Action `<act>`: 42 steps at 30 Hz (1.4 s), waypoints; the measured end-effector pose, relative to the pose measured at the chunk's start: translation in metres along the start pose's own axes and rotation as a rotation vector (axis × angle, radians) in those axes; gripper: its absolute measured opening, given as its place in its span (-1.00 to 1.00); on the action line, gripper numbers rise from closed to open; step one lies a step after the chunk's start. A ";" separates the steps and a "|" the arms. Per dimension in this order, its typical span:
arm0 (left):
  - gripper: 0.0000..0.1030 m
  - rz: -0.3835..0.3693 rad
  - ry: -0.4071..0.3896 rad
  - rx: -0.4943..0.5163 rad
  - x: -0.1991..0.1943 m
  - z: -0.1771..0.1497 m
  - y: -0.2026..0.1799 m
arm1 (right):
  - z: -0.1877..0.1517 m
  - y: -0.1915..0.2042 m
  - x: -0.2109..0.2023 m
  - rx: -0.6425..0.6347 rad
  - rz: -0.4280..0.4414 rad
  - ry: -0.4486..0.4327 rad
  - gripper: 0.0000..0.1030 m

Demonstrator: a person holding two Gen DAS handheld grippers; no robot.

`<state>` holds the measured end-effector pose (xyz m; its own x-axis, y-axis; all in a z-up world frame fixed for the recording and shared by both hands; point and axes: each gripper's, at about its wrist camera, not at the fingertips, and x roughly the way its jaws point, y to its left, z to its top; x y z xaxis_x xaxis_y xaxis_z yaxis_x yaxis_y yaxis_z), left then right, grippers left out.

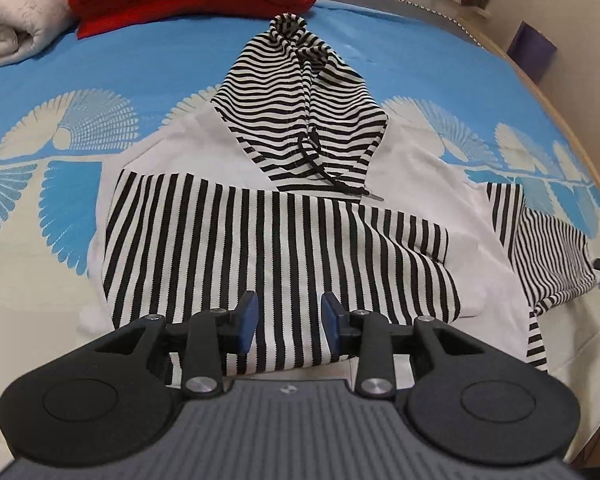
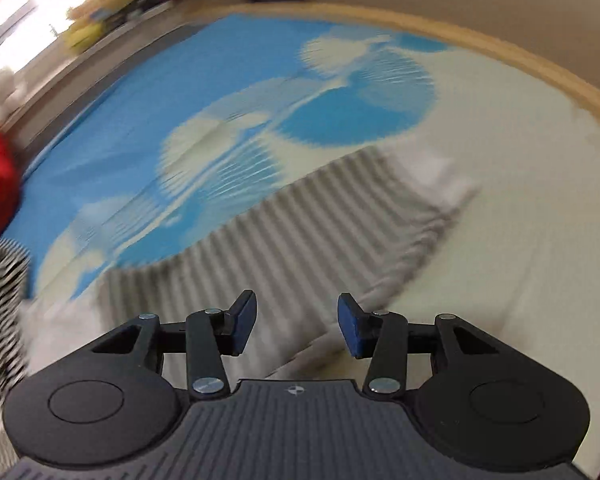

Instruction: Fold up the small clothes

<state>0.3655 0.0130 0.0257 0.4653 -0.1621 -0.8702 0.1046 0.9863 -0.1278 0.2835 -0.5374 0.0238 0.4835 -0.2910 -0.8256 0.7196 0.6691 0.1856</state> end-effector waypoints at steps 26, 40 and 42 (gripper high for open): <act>-0.26 0.045 -0.005 -0.055 0.007 0.013 0.025 | 0.019 0.002 -0.003 0.028 0.035 -0.299 -0.91; -0.26 0.036 -0.067 -0.290 -0.030 0.027 0.107 | -0.185 0.256 -0.131 -0.652 0.876 0.132 -0.57; -0.26 0.028 -0.071 -0.319 -0.033 0.029 0.114 | -0.196 0.258 -0.131 -0.675 0.820 0.160 -0.50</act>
<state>0.3879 0.1296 0.0536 0.5253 -0.1255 -0.8416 -0.1848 0.9486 -0.2568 0.3079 -0.1921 0.0756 0.5877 0.4787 -0.6523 -0.2425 0.8733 0.4225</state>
